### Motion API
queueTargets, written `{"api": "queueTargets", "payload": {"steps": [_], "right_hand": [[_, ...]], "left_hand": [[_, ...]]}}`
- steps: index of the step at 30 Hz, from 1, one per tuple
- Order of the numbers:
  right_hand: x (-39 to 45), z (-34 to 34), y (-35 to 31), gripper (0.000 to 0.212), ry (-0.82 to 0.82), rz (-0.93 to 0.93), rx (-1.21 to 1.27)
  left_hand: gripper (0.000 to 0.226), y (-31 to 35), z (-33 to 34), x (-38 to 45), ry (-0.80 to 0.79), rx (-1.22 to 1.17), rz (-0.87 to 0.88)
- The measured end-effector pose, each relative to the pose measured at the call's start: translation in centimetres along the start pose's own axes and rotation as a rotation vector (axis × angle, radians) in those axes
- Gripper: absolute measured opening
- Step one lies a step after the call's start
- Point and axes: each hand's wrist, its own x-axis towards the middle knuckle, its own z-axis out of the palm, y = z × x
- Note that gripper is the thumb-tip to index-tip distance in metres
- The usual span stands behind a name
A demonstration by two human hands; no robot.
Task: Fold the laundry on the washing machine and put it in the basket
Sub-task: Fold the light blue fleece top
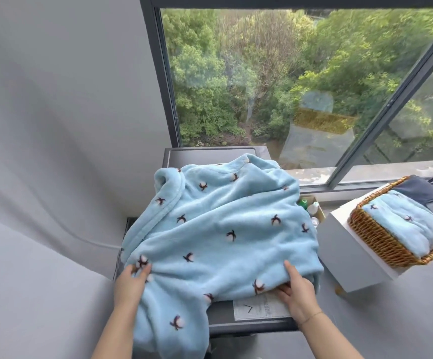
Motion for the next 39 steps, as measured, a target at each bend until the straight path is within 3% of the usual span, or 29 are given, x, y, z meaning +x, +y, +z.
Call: {"api": "queueTargets", "payload": {"steps": [5,8,14,17,20,25,28,31,33,36,39], "right_hand": [[-0.3,1.1,-5.1,0.006,0.107,-0.329,0.022],[-1.7,0.3,-6.5,0.006,0.166,-0.466,0.038],[-1.7,-2.5,0.5,0.023,0.189,-0.041,0.2],[-2.6,-2.3,1.0,0.015,0.128,-0.003,0.296],[-2.9,-1.9,0.1,0.025,0.117,0.004,0.394],[-0.9,-0.9,-3.8,0.021,0.095,-0.226,0.069],[-1.2,1.0,-6.9,0.025,-0.113,-0.335,0.028],[-1.7,1.9,-6.8,0.034,-0.294,-0.209,0.087],[-1.2,0.9,-4.4,0.034,-0.231,-0.097,-0.059],[-0.4,-1.4,-1.0,0.033,-0.118,-0.04,-0.411],[-0.4,-2.2,0.0,0.038,-0.028,-0.098,-0.466]], "left_hand": [[0.028,3.0,-1.7,-1.7,0.106,-0.173,0.148],[0.03,2.4,-2.2,-1.6,0.19,-0.289,0.127],[0.047,-2.1,0.1,-3.1,0.037,-0.196,-0.138],[0.042,-1.6,0.1,-4.5,0.153,-0.165,-0.169],[0.043,-2.0,0.0,-4.1,0.192,-0.16,-0.131],[0.029,-1.8,0.0,-3.9,0.185,-0.136,-0.034],[0.026,-1.3,0.2,-4.1,0.186,-0.252,-0.007],[0.03,-1.8,0.4,-4.4,0.141,-0.353,-0.027],[0.042,-2.6,0.2,-4.6,0.078,-0.352,-0.076],[0.076,-3.7,-0.4,-4.3,-0.071,-0.135,-0.159],[0.079,-3.5,-1.5,-4.8,-0.219,0.087,-0.132]]}}
